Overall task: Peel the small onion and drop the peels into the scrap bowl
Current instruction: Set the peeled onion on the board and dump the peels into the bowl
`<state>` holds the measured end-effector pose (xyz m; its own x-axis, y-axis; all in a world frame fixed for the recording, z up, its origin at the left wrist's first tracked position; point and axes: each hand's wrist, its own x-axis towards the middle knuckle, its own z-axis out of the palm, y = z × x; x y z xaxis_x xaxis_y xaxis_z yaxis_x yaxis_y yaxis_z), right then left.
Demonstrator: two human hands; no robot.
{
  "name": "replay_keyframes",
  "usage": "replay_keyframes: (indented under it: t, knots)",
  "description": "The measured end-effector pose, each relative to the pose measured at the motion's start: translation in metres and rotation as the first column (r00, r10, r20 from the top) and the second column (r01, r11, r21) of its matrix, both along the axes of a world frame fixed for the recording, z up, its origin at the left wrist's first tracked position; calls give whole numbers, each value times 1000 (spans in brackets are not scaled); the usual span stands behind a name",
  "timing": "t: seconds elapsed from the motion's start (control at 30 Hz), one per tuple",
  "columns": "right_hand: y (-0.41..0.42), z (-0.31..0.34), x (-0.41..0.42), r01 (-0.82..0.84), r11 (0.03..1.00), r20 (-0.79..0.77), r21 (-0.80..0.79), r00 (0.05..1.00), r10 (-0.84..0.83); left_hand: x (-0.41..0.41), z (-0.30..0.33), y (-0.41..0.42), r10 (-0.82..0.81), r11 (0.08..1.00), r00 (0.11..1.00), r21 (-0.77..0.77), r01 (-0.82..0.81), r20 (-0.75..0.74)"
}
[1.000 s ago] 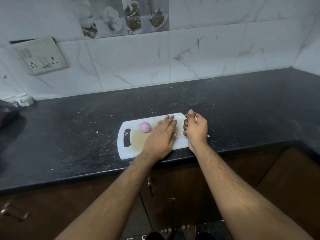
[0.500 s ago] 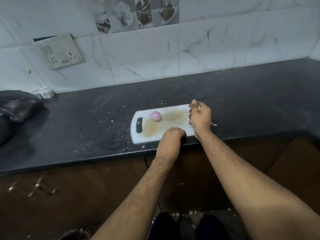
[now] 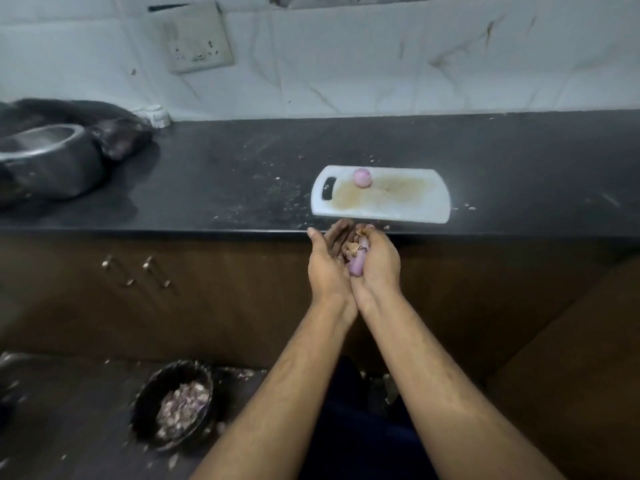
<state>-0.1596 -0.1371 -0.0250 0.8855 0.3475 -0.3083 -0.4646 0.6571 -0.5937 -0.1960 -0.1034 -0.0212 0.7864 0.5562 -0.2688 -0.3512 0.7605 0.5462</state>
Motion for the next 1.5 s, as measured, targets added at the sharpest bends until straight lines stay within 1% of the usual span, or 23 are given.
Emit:
replay_keyframes:
  t: [0.13,0.33,0.47,0.53,0.57,0.63,0.7,0.73,0.87,1.0,1.1,1.17,1.2,1.27,1.33,1.4,1.43,1.5]
  knots:
    - [12,-20,-56,-124,984,47,-125,990,131,-43,-14,25,106,989,994,-101,-107,-16]
    - [53,-40,-128,-223,961,64,-165,970,236,-102,-40,76,320,926,945,-192,-326,-64]
    - [82,-47,-153,-320,919,72,-230,936,344,-126,-53,109,413,882,908,-221,-417,-67]
    - [98,-55,-158,-349,906,22,-239,931,364,-134,-65,123,410,881,909,-227,-415,-71]
    - [108,-61,-158,-372,901,-33,-225,927,374,-139,-72,131,414,881,908,-222,-419,-73]
    - [131,-73,-156,-414,895,-193,-166,904,383,-150,-89,147,433,881,898,-173,-440,-82]
    - [152,-86,-157,-467,876,-351,-119,845,403,-164,-107,159,461,875,881,-114,-471,-104]
    - [165,-94,-160,-499,859,-397,-112,815,422,-171,-118,167,490,858,863,-110,-502,-123]
    - [215,-126,-182,-601,780,-464,-175,749,473,-196,-154,205,595,763,774,-152,-629,-217]
    - [261,-156,-205,-673,729,-533,-126,666,522,-213,-189,251,666,652,678,-198,-732,-311]
    - [291,-176,-213,-685,708,-561,-169,658,503,-222,-210,280,706,556,603,-237,-797,-372]
    - [313,-183,-216,-714,653,-568,-250,655,498,-229,-214,301,715,481,541,-250,-841,-443]
    - [321,-184,-217,-728,632,-576,-266,646,502,-231,-215,310,719,435,508,-263,-861,-474]
    - [338,-188,-219,-755,617,-599,-222,605,525,-238,-216,326,709,366,453,-267,-891,-541]
    - [349,-192,-221,-776,605,-605,-178,571,555,-238,-212,334,671,352,456,-291,-890,-585]
    - [352,-197,-222,-801,569,-619,-183,544,566,-237,-210,335,634,378,495,-320,-869,-594]
    - [352,-201,-222,-805,562,-615,-190,544,571,-239,-212,333,642,384,492,-309,-870,-587]
    - [346,-205,-221,-805,554,-597,-213,556,578,-244,-216,326,699,335,459,-317,-887,-548]
